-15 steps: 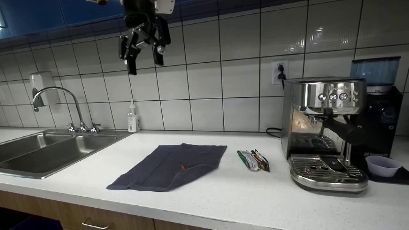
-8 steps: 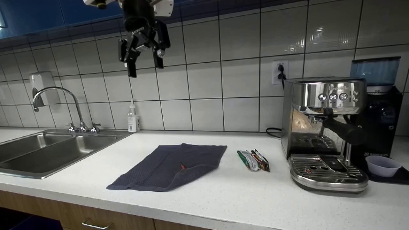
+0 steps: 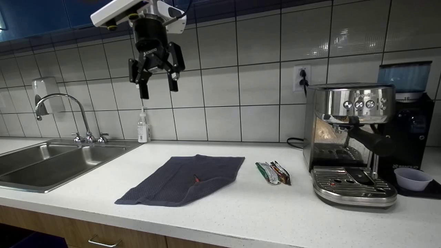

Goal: Fold the grey towel twice in a triangular shape

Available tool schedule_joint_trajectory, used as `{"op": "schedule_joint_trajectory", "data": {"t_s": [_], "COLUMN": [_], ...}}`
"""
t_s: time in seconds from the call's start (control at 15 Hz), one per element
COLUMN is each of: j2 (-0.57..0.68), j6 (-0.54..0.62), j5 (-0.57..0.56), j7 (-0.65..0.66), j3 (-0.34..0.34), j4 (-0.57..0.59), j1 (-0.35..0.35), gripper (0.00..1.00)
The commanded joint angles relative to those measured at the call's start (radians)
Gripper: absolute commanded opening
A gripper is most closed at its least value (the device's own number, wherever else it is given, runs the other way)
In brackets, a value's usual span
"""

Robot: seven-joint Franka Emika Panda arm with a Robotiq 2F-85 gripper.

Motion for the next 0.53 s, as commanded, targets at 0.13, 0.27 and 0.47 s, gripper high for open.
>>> {"op": "schedule_joint_trajectory", "data": {"t_s": [0.13,0.27,0.47], "j2": [-0.032,-0.031,-0.023], "j6": [0.111,0.164,0.242], "j5": [-0.034,-0.026,-0.027], "j7": [-0.033,-0.030,-0.011], "j3": [-0.010,-0.012,-0.009], "j4": [-0.117,-0.153,-0.204], "j1": [0.012,0.011,0.008], "gripper": [1.00,1.00,1.00]}}
